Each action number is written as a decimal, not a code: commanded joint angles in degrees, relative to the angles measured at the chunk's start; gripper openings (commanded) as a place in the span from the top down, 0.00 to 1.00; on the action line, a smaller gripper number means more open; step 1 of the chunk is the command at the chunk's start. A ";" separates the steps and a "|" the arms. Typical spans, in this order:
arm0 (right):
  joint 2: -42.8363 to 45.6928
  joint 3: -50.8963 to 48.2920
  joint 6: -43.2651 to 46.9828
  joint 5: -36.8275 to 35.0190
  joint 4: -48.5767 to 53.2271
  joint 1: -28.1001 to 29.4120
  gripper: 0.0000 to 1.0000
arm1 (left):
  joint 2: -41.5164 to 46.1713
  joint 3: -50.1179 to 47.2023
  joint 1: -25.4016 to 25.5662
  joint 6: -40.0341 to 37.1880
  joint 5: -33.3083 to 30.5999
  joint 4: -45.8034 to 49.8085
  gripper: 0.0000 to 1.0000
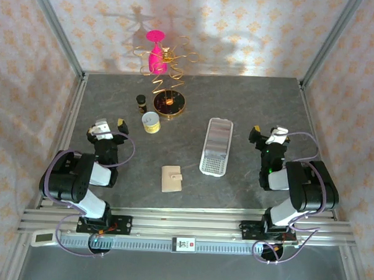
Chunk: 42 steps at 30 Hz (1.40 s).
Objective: Put the credit cards into the card holder
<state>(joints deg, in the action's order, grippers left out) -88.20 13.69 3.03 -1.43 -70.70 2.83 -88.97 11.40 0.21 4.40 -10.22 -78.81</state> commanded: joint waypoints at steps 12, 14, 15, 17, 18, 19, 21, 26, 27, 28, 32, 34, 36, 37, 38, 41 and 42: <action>1.01 -0.51 -0.48 0.60 -0.33 -0.36 0.00 | 0.99 0.82 -0.47 -2.69 5.78 2.98 0.01; 0.99 -0.49 -0.48 0.66 -0.32 -0.37 0.00 | 0.95 0.84 -0.48 -2.60 5.77 2.98 0.01; 0.96 -0.46 -0.48 0.64 -0.32 -0.35 0.00 | 0.99 0.82 -0.47 -2.64 5.74 3.01 0.01; 0.94 -0.50 -0.48 0.63 -0.32 -0.34 0.00 | 0.99 0.86 -0.51 -2.65 5.77 2.99 0.01; 1.01 -0.48 -0.48 0.64 -0.32 -0.37 0.00 | 0.99 0.84 -0.47 -2.65 5.81 2.99 0.01; 0.97 -0.48 -0.48 0.64 -0.32 -0.36 0.00 | 0.99 0.82 -0.47 -2.65 5.74 3.02 0.01; 1.07 -0.48 -0.48 0.61 -0.32 -0.30 0.00 | 0.99 0.90 -0.52 -2.65 5.74 2.96 0.01; 0.94 -0.49 -0.48 0.64 -0.32 -0.34 0.00 | 0.97 0.82 -0.52 -2.65 5.74 2.96 0.01; 0.96 -0.49 -0.48 0.64 -0.32 -0.36 0.00 | 0.99 0.88 -0.47 -2.69 5.74 2.96 0.01; 0.94 -0.48 -0.48 0.64 -0.36 -0.35 0.00 | 1.00 0.84 -0.56 -2.67 5.75 3.02 0.01; 2.25 -0.84 -0.31 0.47 -0.13 -0.30 0.00 | 2.09 -0.30 -0.47 -2.65 5.86 1.37 0.01; 6.33 -0.56 -0.27 -0.30 3.70 0.10 0.00 | 6.51 -0.63 -0.05 -2.90 4.93 3.88 0.01; 14.15 2.70 -3.02 -1.44 17.09 0.33 0.00 | 15.05 0.99 0.95 -2.37 1.63 14.58 0.01; 16.92 4.69 -5.27 -1.97 22.89 0.27 0.00 | 18.91 2.46 1.02 0.28 -0.34 20.55 0.01; 19.14 6.62 -7.37 -1.64 28.33 0.36 0.00 | 22.91 4.42 1.00 4.99 -2.63 27.62 0.01; 22.89 10.91 -18.60 -7.64 39.84 0.25 0.00 | 31.69 8.47 0.74 23.49 -3.18 43.96 0.01; 23.39 13.26 -25.14 -12.48 47.71 0.16 0.00 | 33.52 8.43 0.60 28.42 -1.71 47.10 0.01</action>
<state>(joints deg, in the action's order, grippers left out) -66.70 23.03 -7.64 -4.75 -42.78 2.98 -59.77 17.93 1.02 15.73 -10.70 -49.87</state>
